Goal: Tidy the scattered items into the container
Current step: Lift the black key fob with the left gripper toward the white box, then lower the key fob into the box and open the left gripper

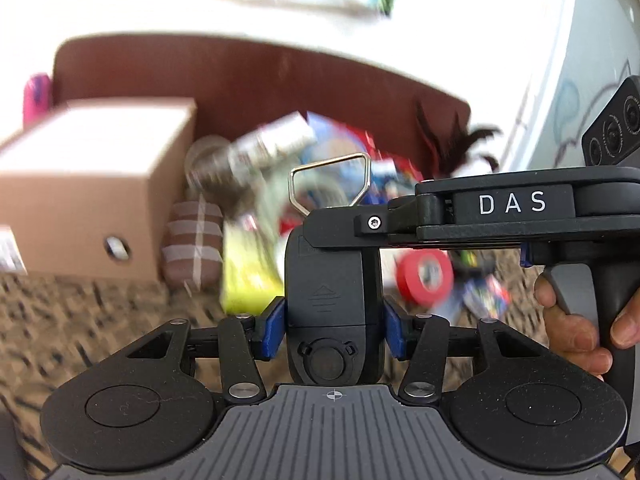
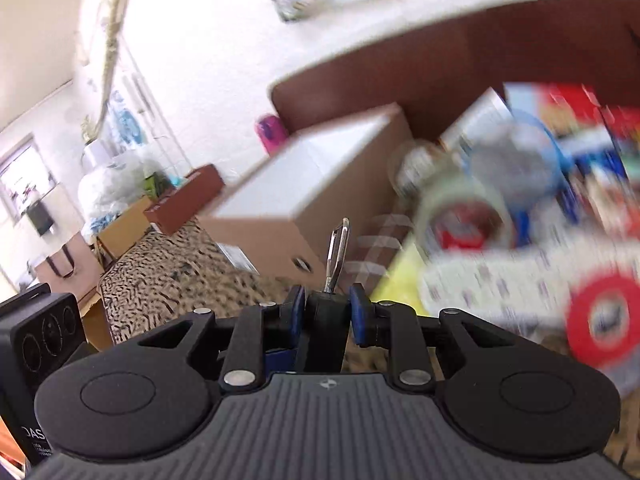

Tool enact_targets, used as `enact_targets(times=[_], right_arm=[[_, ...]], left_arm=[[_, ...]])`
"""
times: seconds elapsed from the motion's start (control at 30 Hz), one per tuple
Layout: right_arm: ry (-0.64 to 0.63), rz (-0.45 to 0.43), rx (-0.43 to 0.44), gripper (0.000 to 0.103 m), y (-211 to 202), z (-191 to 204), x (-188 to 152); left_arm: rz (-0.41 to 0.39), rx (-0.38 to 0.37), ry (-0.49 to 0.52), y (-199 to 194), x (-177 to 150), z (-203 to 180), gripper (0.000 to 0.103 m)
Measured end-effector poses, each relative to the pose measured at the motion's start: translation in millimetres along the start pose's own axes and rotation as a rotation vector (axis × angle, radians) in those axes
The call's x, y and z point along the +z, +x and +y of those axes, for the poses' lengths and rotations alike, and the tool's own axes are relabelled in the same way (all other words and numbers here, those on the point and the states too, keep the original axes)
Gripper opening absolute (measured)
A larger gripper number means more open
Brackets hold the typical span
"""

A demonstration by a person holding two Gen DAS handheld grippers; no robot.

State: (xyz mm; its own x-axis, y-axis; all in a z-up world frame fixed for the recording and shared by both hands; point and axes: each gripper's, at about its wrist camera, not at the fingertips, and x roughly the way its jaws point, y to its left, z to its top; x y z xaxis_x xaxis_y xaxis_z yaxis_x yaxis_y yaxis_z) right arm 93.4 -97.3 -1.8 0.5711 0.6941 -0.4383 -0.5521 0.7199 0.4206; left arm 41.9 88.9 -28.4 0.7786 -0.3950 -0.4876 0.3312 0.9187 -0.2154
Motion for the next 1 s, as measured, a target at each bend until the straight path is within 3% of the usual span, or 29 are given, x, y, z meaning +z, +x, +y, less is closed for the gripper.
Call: enact_targets(times=[0.23, 0.43, 0.57, 1.0], right_arm=[[-0.094, -0.060, 0.066, 0.027, 20, 46, 84], [-0.114, -0.040, 0.089, 0.026, 67, 76, 149], [-0.097, 0.002, 0.084, 0.026, 108, 82, 167], [0.029, 0.222, 0.035, 0.026, 250, 51, 168]], left_arm=[[-0.130, 0.075, 0.016, -28, 79, 31, 0.052], [-0.161, 0.150, -0.007, -24, 136, 74, 0.052], [-0.133, 0.174, -0.050, -4, 154, 114, 0.051], [0.063, 0.225, -0.173, 71, 147, 223, 0.050]])
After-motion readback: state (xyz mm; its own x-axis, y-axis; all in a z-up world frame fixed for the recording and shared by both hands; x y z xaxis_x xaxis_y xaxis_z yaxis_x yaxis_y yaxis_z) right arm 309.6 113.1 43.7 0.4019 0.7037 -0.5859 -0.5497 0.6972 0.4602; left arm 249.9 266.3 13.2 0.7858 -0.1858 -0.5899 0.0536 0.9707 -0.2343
